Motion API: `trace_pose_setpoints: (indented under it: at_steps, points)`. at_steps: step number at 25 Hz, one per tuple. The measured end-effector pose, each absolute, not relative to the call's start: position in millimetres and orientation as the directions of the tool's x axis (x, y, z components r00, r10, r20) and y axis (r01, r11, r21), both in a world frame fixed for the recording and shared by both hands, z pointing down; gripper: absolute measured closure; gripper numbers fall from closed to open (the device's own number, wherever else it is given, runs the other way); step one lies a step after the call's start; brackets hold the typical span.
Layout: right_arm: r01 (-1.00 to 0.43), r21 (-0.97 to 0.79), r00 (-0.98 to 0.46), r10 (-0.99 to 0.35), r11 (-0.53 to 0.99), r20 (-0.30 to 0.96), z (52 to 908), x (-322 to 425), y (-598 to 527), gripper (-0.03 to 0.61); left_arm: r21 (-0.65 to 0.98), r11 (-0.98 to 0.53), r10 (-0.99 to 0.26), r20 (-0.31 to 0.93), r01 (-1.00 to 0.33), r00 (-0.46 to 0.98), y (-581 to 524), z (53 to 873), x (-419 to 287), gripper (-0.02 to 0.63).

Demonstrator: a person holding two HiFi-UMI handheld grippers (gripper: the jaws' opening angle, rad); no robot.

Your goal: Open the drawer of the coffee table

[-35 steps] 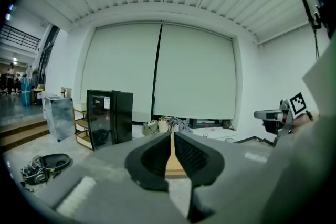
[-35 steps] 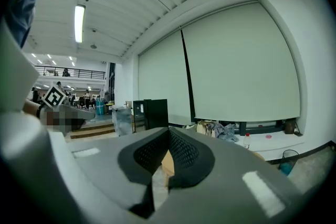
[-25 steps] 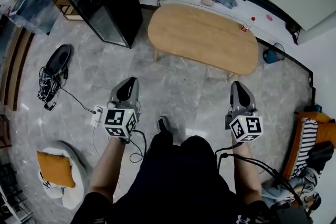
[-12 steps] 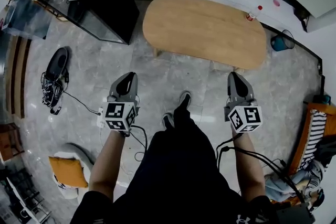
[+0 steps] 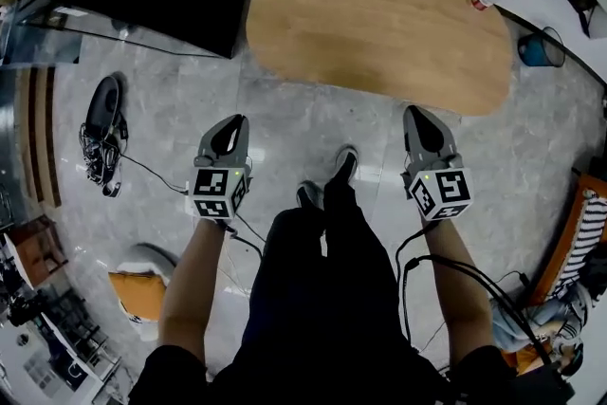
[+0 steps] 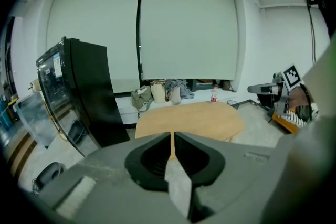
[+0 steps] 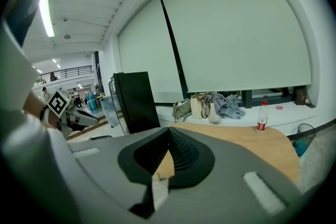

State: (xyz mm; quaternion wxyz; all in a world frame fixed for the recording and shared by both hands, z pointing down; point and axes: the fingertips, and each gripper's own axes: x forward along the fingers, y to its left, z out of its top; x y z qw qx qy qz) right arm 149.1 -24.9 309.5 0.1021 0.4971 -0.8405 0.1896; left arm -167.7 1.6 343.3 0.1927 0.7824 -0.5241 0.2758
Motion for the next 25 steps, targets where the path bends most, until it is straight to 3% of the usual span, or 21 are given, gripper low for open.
trace_pose_setpoints:
  at_steps: [12,22,25]
  points:
    - [-0.81,-0.3,-0.587,-0.686,0.505,0.43,484,89,-68,0.578,0.018,-0.504,-0.562,0.752,-0.863,0.344,-51,550,-177,0.588]
    - [-0.764,-0.407,-0.644,-0.625,0.501,0.441,634,40,-57,0.578,0.076,-0.463,-0.528,0.777,-0.883,0.343,-85,700,-211,0.588]
    - [-0.774,-0.495,-0.619,-0.641,0.396,0.455,685,47,-58,0.577,0.075,-0.467,-0.535,0.77,-0.881,0.349,-97,726,-208,0.523]
